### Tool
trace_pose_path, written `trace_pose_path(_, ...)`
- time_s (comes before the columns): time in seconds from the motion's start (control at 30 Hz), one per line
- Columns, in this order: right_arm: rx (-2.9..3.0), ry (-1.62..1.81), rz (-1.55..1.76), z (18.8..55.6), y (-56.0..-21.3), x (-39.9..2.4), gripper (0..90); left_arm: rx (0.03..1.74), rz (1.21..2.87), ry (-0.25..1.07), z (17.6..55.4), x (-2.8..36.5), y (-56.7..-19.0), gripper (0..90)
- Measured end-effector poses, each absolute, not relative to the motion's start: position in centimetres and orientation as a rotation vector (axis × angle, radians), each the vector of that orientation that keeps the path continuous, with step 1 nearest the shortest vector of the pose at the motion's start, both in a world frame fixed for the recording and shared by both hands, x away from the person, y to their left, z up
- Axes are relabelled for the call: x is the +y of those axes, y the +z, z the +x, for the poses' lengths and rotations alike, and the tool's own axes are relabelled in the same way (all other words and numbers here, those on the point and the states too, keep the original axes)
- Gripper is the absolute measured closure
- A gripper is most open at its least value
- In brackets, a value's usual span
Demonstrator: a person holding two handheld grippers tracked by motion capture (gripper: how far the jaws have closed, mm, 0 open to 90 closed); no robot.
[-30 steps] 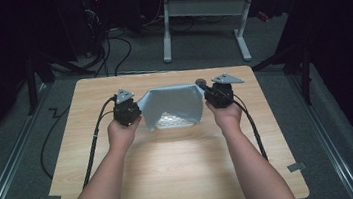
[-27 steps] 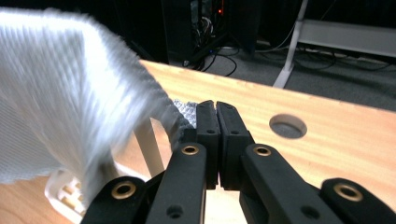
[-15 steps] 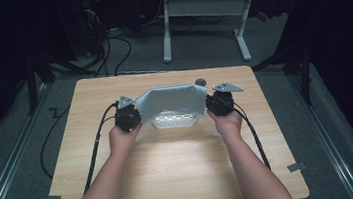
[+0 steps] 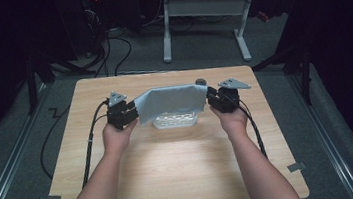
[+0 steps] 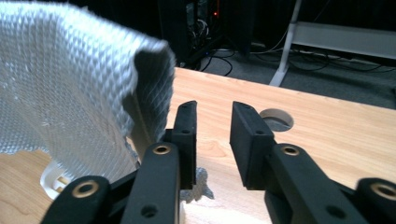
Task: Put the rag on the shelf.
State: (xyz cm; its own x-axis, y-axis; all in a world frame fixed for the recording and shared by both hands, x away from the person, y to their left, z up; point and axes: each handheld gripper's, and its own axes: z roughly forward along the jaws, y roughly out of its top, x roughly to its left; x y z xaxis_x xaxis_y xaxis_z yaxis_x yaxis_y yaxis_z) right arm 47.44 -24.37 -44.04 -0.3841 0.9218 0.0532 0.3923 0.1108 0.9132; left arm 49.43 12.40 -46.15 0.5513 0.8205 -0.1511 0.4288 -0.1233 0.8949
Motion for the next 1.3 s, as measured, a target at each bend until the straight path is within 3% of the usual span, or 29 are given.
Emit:
trace_pose_path(0.57, 1.834, 1.237, 1.267, 45.6, -43.1, -25.9, 61.6, 1.077, 1.714, 0.540, 47.3, 16.3, -45.5, 58.3)
trace_pose_path(1.3, 1.876, 1.233, 1.163, 37.9, -44.2, -26.4, 49.2, 1.018, 1.735, 0.513, 39.9, 18.5, -47.2, 50.3)
